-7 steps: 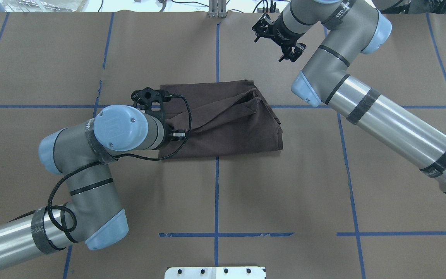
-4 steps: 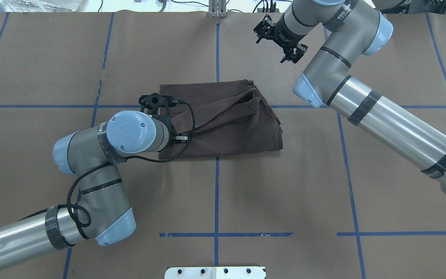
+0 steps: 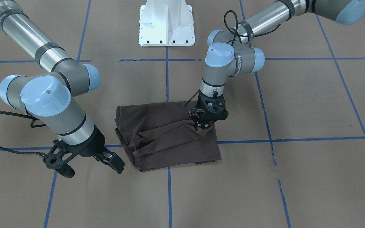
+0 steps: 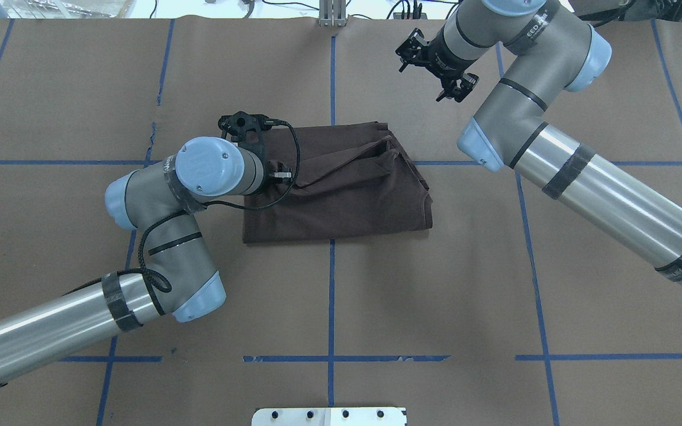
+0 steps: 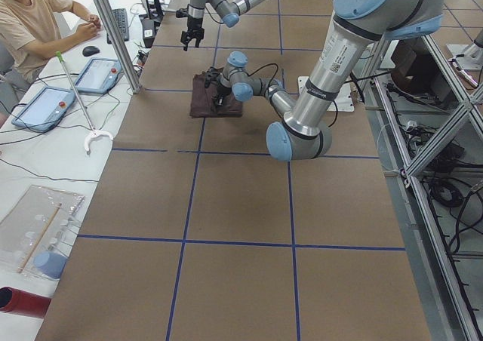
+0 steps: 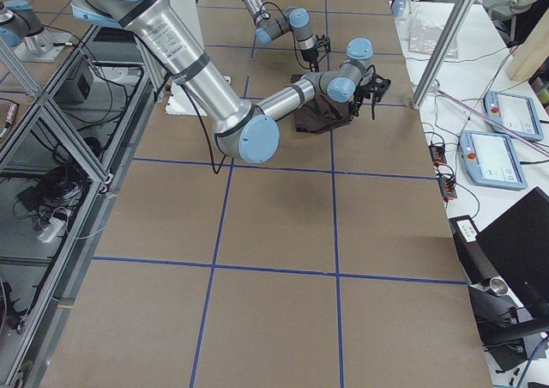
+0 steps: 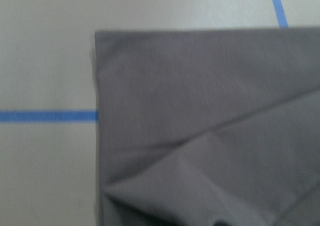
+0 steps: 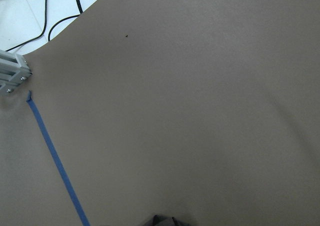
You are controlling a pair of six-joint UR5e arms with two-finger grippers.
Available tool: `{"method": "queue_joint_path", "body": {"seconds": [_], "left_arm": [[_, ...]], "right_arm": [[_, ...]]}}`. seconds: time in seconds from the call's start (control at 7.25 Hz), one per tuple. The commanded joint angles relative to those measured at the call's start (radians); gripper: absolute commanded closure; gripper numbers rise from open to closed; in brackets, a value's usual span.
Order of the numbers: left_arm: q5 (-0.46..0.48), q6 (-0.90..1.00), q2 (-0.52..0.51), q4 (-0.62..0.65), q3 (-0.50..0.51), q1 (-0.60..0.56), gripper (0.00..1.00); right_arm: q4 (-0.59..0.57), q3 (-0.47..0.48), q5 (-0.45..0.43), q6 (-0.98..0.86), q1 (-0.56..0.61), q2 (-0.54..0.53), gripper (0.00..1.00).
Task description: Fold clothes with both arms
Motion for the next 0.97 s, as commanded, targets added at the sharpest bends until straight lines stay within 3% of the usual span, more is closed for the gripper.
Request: {"method": "queue_joint_path", "body": {"seconds": [0.0, 0.14, 0.41, 0.83], "left_arm": [[-0.08, 0.068, -0.142, -0.156, 0.253, -0.157, 1.0], [-0.096, 0.119, -0.141, -0.159, 0.284, -0.212, 1.0], [-0.181, 0.141, -0.13, -0.142, 0.231, -0.236, 1.0], [-0.22, 0.008, 0.0, 0.008, -0.073, -0.143, 1.0]], "right_arm": [[-0.004, 0.058, 0.0, 0.001, 0.0, -0.045, 0.04], [-0.004, 0.057, -0.001, 0.001, 0.0, -0.045, 0.04], [-0.004, 0.063, 0.0, 0.001, 0.0, -0.043, 0.04], [-0.005, 0.067, 0.0, 0.001, 0.0, -0.042, 0.04]]}}
